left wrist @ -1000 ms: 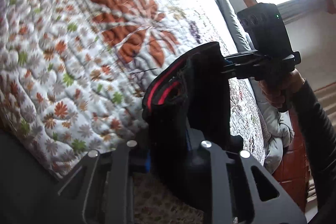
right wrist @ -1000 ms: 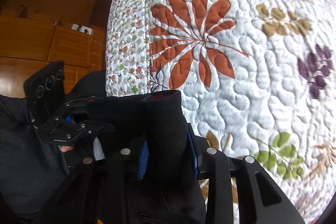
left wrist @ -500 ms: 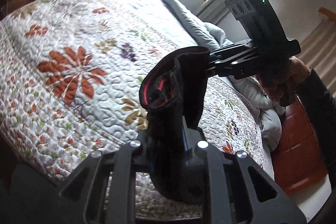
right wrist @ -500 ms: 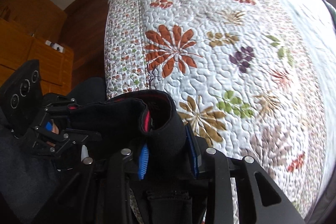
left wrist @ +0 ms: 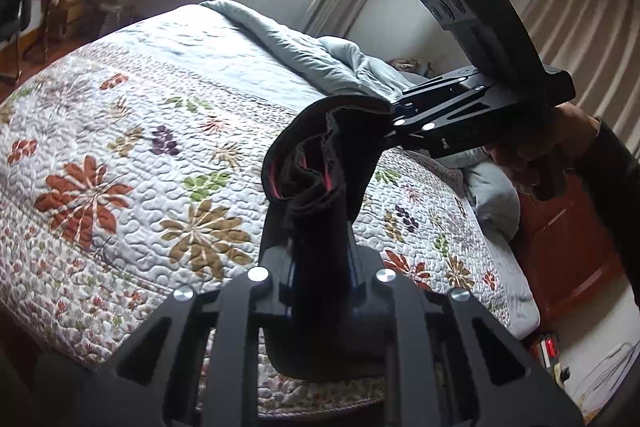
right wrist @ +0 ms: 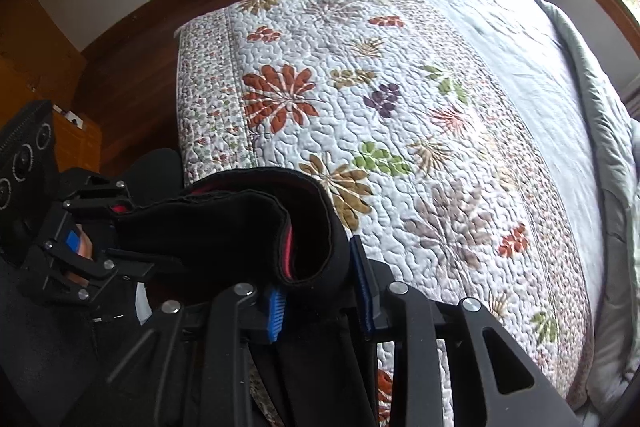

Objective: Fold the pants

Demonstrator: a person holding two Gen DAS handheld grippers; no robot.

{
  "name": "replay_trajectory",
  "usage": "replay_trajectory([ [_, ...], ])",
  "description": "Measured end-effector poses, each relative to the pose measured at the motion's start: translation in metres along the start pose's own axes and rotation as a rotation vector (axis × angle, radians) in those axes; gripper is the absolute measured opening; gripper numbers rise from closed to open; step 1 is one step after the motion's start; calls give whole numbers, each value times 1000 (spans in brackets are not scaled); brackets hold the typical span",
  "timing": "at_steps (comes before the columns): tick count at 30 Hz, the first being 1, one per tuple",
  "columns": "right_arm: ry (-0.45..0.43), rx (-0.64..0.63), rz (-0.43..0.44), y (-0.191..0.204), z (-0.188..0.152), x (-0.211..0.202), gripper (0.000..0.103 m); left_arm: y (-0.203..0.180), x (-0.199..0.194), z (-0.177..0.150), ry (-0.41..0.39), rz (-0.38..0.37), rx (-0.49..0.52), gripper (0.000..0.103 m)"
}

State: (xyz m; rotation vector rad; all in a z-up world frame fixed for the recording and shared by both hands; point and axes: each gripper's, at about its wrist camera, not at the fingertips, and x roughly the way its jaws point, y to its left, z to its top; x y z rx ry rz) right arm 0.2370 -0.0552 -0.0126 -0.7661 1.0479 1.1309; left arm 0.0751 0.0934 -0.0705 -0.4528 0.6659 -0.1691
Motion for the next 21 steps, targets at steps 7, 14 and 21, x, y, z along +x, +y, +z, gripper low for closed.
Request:
replay_trajectory([
  [7, -23, 35, -59, -7, -38, -24, 29, -44, 6, -5, 14, -15, 115, 17],
  [14, -47, 68, -100, -16, -79, -37, 29, -87, 19, -17, 32, -22, 222, 17],
  [21, -49, 80, -152, -22, -122, -43, 29, -130, 36, -34, 59, -28, 335, 17],
])
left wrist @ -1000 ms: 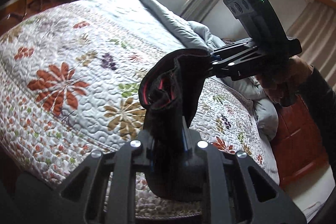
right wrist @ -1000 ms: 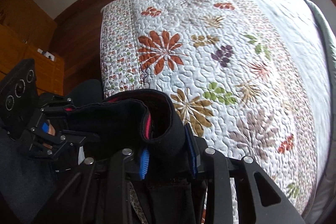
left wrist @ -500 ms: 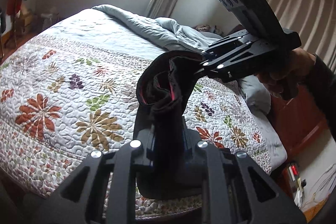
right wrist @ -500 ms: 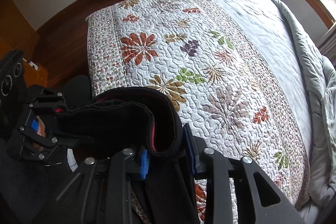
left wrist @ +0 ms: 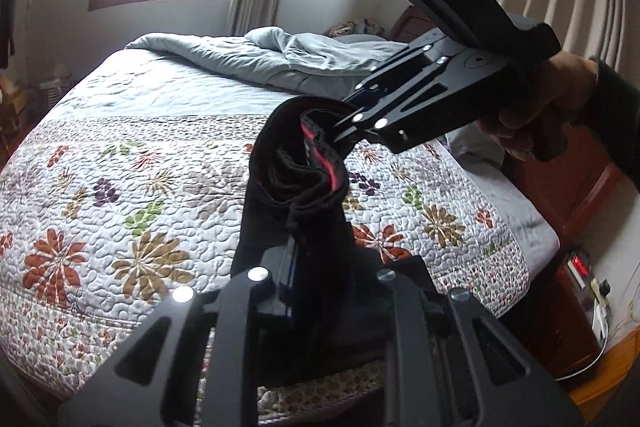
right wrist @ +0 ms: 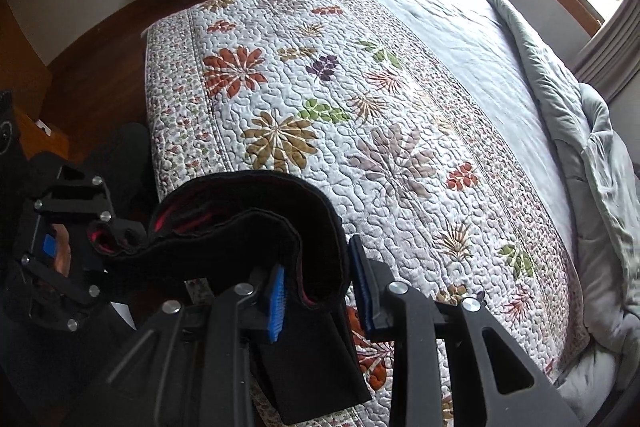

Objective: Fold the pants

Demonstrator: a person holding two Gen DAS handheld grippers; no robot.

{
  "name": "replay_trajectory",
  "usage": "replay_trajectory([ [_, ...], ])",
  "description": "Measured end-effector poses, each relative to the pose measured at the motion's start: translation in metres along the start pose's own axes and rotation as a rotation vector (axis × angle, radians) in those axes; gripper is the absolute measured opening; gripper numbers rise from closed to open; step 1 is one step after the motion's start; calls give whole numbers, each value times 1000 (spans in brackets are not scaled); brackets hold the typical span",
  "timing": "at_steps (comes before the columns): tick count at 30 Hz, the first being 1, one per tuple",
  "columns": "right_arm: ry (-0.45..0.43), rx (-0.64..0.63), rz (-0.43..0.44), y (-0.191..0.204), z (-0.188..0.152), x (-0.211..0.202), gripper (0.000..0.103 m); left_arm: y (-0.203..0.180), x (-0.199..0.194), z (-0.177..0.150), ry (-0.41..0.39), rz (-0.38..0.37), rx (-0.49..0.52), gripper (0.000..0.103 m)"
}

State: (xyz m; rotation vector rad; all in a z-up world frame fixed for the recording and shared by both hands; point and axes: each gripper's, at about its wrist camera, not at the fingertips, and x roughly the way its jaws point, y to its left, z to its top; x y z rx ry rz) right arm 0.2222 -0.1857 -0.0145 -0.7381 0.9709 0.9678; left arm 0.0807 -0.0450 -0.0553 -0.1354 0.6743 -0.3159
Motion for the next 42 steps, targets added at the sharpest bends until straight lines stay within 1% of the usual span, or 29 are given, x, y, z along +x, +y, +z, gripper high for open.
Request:
replay_trajectory([
  [3, -4, 8, -16, -4, -16, 1, 29, -19, 11, -4, 12, -10, 42, 17],
  [10, -1, 58, -43, -19, -60, 11, 28, -54, 41, -12, 52, -42, 99, 17],
  [17, 4, 50, -81, -28, -96, 23, 28, -83, 73, -25, 92, -59, 156, 17],
  [19, 5, 59, -78, -32, -105, 27, 28, -90, 82, -28, 103, -62, 168, 17],
  [30, -16, 98, -74, -50, -151, 51, 26, -111, 123, -47, 165, -76, 198, 18],
  [37, -18, 88, -112, -51, -176, 68, 26, -122, 146, -62, 203, -83, 204, 18],
  [42, -27, 113, -99, -55, -190, 81, 26, -127, 159, -72, 227, -84, 206, 18],
])
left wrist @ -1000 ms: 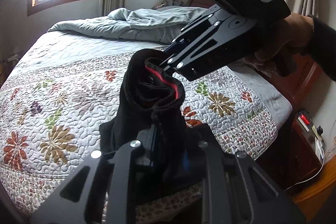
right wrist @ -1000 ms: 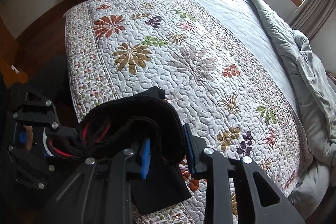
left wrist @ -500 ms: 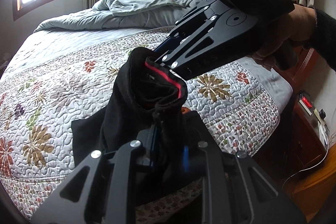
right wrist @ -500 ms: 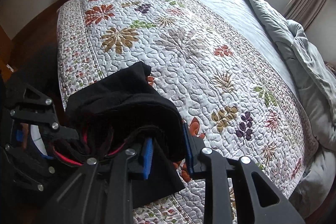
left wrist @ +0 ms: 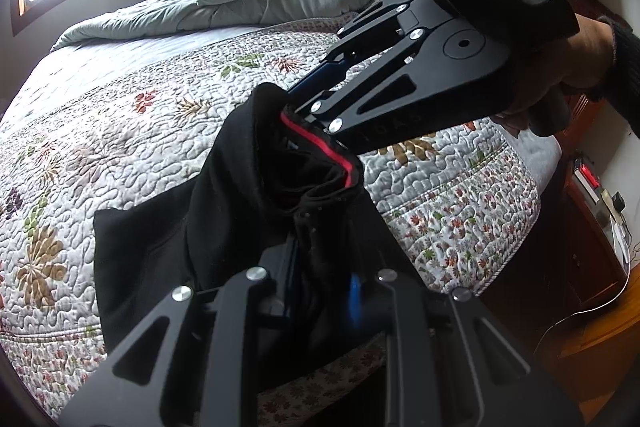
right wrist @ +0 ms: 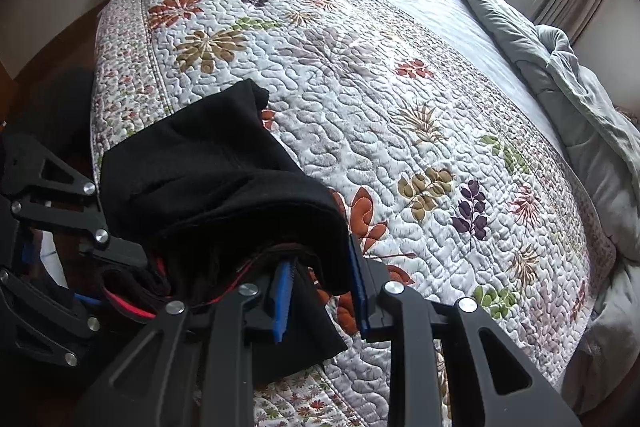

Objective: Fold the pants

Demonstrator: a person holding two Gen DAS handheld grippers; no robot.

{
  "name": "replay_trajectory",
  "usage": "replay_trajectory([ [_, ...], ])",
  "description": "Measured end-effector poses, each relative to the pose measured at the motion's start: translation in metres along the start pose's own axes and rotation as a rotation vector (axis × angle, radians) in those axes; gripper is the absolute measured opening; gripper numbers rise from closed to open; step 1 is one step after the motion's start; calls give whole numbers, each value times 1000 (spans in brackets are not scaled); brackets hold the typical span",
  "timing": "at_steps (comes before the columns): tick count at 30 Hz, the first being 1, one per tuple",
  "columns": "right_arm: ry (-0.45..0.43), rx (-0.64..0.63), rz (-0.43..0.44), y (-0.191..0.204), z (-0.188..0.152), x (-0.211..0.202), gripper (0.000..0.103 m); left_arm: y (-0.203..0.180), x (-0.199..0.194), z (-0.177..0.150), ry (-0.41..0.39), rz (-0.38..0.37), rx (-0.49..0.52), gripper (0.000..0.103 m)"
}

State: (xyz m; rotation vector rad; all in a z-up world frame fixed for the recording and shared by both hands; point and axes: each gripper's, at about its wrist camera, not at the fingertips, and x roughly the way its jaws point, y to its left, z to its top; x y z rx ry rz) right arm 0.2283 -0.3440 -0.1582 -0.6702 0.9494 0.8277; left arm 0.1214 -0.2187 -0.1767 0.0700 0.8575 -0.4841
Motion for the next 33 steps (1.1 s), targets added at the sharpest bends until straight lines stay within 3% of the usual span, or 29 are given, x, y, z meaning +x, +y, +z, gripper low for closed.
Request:
replay_trajectory([
  [15, -20, 110, 25, -9, -37, 24, 26, -11, 33, -13, 57, -9, -5, 20],
  [22, -18, 231, 19, -11, -55, 30, 29, -14, 39, -22, 57, -19, -12, 24],
  [27, -21, 434, 58, -25, -82, 27, 30, -9, 43, -31, 83, -82, -71, 31],
  [30, -37, 643, 97, -43, -108, 22, 41, -5, 46, -33, 104, -114, -108, 33],
  [31, -61, 763, 132, -52, -122, 19, 43, -3, 45, -34, 110, -132, -120, 34],
  [33, -170, 972, 265, -63, -148, 12, 56, 1, 39, -35, 104, -179, -146, 47],
])
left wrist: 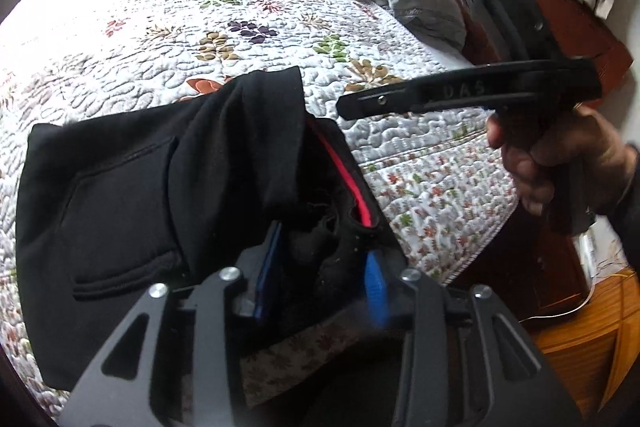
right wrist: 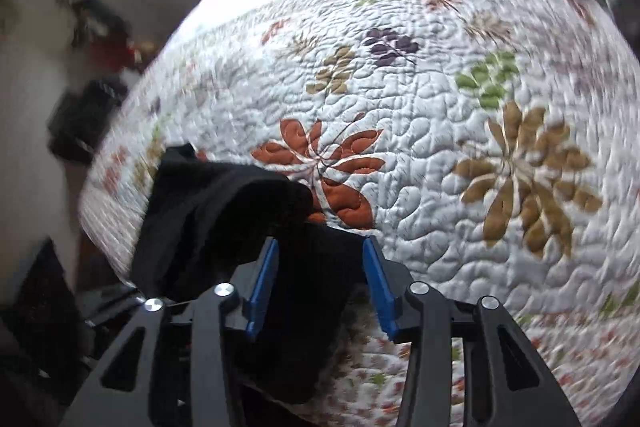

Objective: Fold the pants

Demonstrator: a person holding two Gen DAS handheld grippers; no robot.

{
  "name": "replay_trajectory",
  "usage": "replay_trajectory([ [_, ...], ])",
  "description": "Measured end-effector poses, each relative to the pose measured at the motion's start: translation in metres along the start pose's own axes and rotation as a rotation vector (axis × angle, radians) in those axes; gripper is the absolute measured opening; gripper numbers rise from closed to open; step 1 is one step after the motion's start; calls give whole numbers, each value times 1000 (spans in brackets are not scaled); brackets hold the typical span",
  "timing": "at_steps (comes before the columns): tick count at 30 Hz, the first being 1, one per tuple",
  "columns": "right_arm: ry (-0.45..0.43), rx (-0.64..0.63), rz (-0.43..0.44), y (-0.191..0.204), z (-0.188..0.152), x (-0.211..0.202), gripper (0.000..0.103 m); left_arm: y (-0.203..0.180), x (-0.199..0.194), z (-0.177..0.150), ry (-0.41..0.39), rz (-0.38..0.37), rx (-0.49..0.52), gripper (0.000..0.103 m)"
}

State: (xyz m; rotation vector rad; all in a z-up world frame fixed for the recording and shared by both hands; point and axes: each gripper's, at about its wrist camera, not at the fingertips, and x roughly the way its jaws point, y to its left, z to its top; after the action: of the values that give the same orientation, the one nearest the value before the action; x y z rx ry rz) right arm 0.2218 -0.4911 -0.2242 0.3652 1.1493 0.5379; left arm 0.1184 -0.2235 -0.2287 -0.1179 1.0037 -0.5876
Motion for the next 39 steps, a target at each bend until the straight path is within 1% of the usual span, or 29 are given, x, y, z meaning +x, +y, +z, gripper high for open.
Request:
replay_trajectory([
  [1, -22, 84, 79, -8, -4, -4, 67, 2, -4, -1, -3, -41, -16, 53],
  [2, -51, 163, 173, -14, -10, -7, 74, 5, -9, -2, -11, -87, -36, 64],
  [3, -68, 214, 240, -17, -16, -6, 75, 10, -16, -3, -22, -124, -61, 72],
  [4, -69, 250, 292, -17, -22, -1, 76, 13, -21, -5, -27, -144, -78, 75],
  [5, -66, 272, 316, -16, -26, 4, 77, 19, -28, -6, -32, -176, -100, 78],
  [6, -57, 288, 324, -16, -29, 10, 78, 26, -35, -8, -38, -198, -121, 79],
  [8, -28, 304, 313, -15, -37, 25, 79, 44, -49, -10, -66, -191, -154, 83],
  [9, -15, 311, 315, -16, -40, 33, 79, 53, -54, -9, -80, -178, -167, 85],
  [11, -7, 330, 344, -18, -43, 41, 79, 79, -68, -8, -115, -131, -193, 86],
  [12, -2, 332, 344, -18, -43, 44, 79, 96, -73, -6, -129, -105, -213, 87],
  [14, 5, 341, 319, -19, -42, 50, 81, 123, -78, -2, -127, -92, -253, 87],
  [16, 13, 346, 337, -14, -42, 55, 81, 145, -80, 2, -122, -66, -278, 87],
  [17, 35, 328, 357, -8, -41, 59, 81, 152, -81, 2, -123, -52, -282, 87],
  [18, 60, 313, 363, -2, -41, 65, 81, 158, -81, 3, -120, -51, -286, 87],
  [19, 87, 296, 350, 4, -41, 72, 81, 165, -80, 3, -110, -55, -292, 87],
  [21, 100, 289, 339, 8, -40, 81, 81, 176, -77, 0, -97, -87, -312, 87],
  [22, 99, 301, 343, 8, -40, 84, 78, 180, -75, -1, -93, -103, -327, 87],
  [24, 99, 304, 348, 9, -40, 87, 45, 190, -71, -3, -91, -120, -358, 87],
  [25, 104, 301, 361, 11, -40, 88, 19, 194, -70, -5, -92, -130, -374, 87],
  [26, 105, 312, 379, 12, -40, 88, 19, 197, -70, -7, -91, -131, -386, 87],
  [27, 100, 306, 367, 16, -41, 88, 18, 198, -70, -8, -92, -130, -394, 87],
  [28, 92, 278, 338, 23, -41, 83, 17, 199, -70, -8, -93, -134, -394, 87],
  [30, 76, 235, 317, 33, -40, 70, 17, 197, -71, -6, -94, -129, -382, 87],
  [33, 22, 154, 270, 52, -34, 33, 17, 195, -75, -1, -106, -136, -368, 87],
  [35, -16, 136, 259, 55, -35, 12, 17, 189, -78, 4, -118, -146, -349, 87],
  [37, -39, 148, 242, 44, -39, 1, 17, 183, -81, 7, -134, -158, -330, 87],
  [39, -24, 198, 220, 25, -47, 9, 17, 178, -80, 8, -139, -171, -323, 87],
])
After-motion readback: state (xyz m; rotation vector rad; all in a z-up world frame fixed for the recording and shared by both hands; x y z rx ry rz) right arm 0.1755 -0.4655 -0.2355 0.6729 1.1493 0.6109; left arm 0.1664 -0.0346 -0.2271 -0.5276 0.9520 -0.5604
